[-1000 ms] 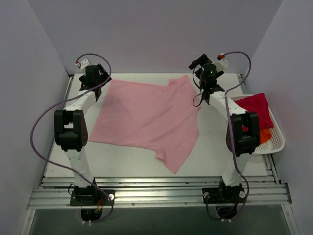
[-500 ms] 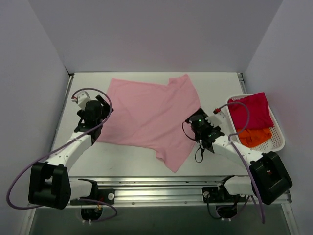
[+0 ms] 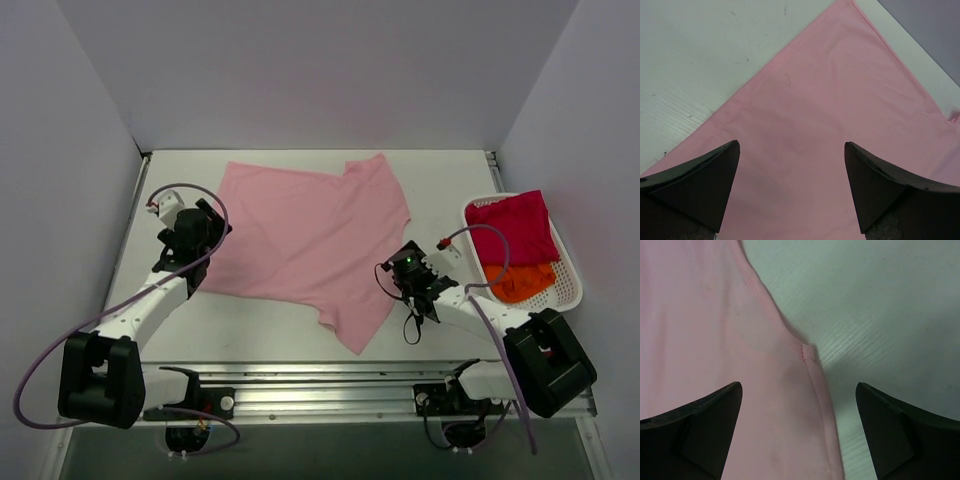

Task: Fold and stack the t-shirts
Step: Flatten the tshirt out

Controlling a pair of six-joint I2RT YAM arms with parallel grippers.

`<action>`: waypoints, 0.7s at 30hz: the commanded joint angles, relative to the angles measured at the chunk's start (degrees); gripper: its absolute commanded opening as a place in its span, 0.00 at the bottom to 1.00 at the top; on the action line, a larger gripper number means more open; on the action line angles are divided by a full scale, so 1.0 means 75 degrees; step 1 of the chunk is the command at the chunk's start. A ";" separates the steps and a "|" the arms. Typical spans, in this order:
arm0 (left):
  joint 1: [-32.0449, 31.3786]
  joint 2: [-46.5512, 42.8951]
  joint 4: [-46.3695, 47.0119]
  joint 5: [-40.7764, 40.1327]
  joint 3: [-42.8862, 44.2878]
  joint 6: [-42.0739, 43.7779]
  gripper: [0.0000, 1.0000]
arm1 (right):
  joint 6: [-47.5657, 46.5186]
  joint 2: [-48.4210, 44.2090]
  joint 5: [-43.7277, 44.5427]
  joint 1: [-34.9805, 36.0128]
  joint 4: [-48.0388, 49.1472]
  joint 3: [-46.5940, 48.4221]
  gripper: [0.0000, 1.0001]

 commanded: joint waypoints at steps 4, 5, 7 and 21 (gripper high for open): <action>-0.0022 0.0029 0.0275 -0.0037 0.0266 0.0019 0.95 | -0.0229 0.1208 -0.0392 -0.0200 0.0747 0.0092 0.83; -0.0010 0.0018 0.0275 -0.0037 0.0266 0.0019 0.95 | -0.0276 0.1453 -0.0486 -0.0258 0.1003 0.0080 0.72; -0.0010 0.0017 0.0334 -0.0048 0.0231 0.0019 0.95 | -0.0440 0.1642 -0.0836 -0.0468 0.1286 0.0022 0.56; 0.0025 0.0240 0.0381 -0.0130 0.0430 0.0136 0.95 | -0.0792 0.2077 -0.1109 -0.1534 0.1591 0.0209 0.00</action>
